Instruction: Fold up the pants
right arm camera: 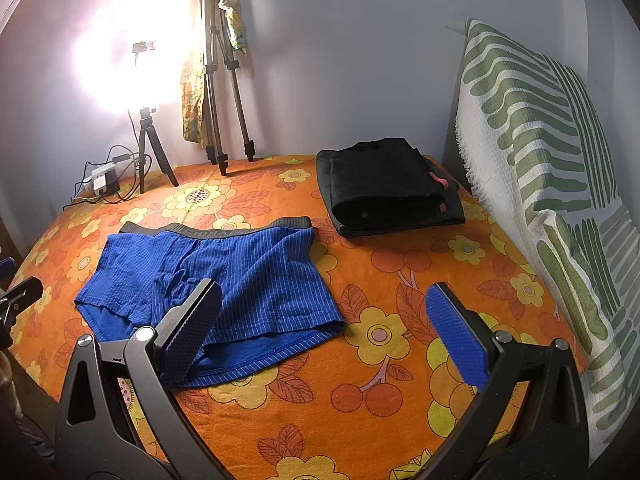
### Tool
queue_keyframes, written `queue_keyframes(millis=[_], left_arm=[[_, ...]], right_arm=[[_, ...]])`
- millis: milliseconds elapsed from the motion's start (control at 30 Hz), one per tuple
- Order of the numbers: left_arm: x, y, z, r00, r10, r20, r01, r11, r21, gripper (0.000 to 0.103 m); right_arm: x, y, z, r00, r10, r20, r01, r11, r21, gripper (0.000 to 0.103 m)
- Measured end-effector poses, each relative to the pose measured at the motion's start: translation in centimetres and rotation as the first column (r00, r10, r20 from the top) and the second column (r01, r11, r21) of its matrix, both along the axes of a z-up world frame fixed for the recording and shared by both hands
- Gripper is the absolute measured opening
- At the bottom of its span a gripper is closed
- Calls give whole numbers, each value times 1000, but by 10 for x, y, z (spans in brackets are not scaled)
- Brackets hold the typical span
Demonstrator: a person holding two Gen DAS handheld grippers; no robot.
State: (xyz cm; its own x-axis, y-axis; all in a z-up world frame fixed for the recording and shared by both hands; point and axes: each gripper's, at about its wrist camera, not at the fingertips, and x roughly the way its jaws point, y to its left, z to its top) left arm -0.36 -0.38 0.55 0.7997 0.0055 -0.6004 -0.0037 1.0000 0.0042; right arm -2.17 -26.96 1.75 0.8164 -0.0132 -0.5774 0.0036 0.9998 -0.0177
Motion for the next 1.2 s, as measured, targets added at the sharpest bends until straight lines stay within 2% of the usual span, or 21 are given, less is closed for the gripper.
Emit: queue_keyframes(millis=[967, 1200], left_arm=[[-1, -3, -2, 1000, -2, -2, 2, 1000, 3, 103], [0, -6, -3, 999, -33, -1, 33, 999, -11, 103]], right_arm=[[0, 1, 0, 1000, 2, -4, -2, 1000, 11, 103], [-2, 5, -1, 1000, 3, 5, -3, 1000, 4, 103]])
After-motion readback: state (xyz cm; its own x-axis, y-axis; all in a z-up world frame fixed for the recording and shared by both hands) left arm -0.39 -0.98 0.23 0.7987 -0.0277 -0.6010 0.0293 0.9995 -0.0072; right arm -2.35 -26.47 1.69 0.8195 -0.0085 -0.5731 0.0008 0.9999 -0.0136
